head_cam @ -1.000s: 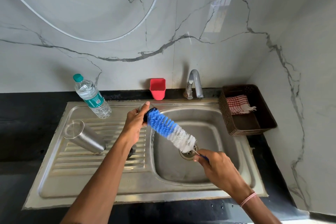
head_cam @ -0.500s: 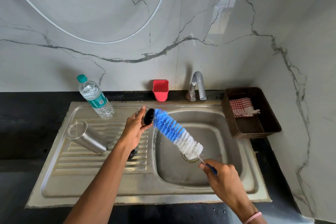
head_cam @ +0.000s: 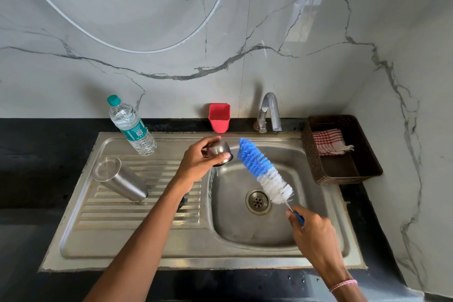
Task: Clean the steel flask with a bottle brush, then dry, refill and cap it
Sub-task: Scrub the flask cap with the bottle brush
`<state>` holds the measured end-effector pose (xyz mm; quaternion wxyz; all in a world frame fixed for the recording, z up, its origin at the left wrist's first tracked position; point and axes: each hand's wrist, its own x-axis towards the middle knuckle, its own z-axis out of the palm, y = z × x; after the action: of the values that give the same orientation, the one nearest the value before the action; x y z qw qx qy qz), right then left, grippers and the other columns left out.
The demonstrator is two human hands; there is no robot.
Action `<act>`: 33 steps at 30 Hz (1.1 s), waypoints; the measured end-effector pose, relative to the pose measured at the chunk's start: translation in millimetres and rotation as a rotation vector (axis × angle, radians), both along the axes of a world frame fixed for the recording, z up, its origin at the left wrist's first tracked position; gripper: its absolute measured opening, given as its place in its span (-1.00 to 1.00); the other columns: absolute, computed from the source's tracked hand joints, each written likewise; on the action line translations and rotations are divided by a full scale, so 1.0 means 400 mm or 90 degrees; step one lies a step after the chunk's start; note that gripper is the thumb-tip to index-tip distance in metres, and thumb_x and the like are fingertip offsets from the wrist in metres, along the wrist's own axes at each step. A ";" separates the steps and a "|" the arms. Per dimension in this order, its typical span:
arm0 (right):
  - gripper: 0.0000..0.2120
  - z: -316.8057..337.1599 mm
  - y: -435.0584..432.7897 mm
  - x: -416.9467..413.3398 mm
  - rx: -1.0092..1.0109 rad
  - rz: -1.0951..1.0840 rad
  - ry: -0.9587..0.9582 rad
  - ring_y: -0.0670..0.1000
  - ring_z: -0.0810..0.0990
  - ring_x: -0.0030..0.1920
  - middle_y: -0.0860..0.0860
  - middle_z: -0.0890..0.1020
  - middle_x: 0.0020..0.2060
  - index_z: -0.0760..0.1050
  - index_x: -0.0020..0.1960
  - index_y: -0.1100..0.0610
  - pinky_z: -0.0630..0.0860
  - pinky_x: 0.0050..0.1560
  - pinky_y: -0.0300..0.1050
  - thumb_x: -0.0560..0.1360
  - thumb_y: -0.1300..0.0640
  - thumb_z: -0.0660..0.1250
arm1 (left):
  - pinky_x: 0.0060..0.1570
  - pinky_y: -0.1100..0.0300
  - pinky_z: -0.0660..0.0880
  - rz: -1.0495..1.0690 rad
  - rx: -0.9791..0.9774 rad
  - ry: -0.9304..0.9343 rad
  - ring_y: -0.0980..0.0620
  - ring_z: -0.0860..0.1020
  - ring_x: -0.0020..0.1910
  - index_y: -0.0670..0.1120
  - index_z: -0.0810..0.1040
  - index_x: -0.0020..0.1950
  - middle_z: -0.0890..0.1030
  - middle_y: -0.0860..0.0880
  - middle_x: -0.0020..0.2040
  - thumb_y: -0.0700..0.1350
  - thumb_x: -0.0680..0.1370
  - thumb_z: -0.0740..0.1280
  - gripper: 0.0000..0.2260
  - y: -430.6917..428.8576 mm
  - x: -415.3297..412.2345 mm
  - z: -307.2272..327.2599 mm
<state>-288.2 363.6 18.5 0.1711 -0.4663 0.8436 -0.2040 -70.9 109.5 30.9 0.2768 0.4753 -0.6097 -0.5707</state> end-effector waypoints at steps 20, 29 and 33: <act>-0.74 -0.068 0.029 0.003 0.033 -0.033 -0.061 0.15 0.53 -0.40 -0.03 0.55 -0.50 0.48 -0.20 0.03 0.55 -0.34 0.06 0.62 -0.07 0.30 | 0.24 -0.21 0.58 -0.045 -0.131 0.040 0.07 0.64 0.20 0.04 0.62 0.36 0.66 0.17 0.27 -0.26 0.26 0.70 -0.30 0.047 -0.048 0.064; -0.67 -0.073 0.030 0.026 0.088 -0.031 -0.041 0.22 0.38 -0.37 0.03 0.42 -0.53 0.35 -0.29 0.06 0.42 -0.38 0.06 0.60 0.00 0.33 | 0.20 -0.12 0.61 -0.022 -0.159 0.008 0.05 0.65 0.18 0.08 0.63 0.34 0.67 0.14 0.25 -0.23 0.25 0.70 -0.31 0.024 -0.019 0.019; -0.66 -0.064 0.017 0.036 0.095 -0.028 -0.044 0.18 0.34 -0.39 0.06 0.45 -0.50 0.38 -0.27 0.11 0.32 -0.45 -0.12 0.60 -0.01 0.33 | 0.06 0.16 0.65 0.023 -0.167 -0.080 0.14 0.69 -0.04 0.06 0.63 0.33 0.67 0.10 0.16 -0.23 0.26 0.71 -0.32 0.001 0.009 -0.013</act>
<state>-273.8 370.2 -7.1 0.2300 -0.4260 0.8601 -0.1606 -67.4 109.8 25.7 0.3083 0.4809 -0.6866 -0.4497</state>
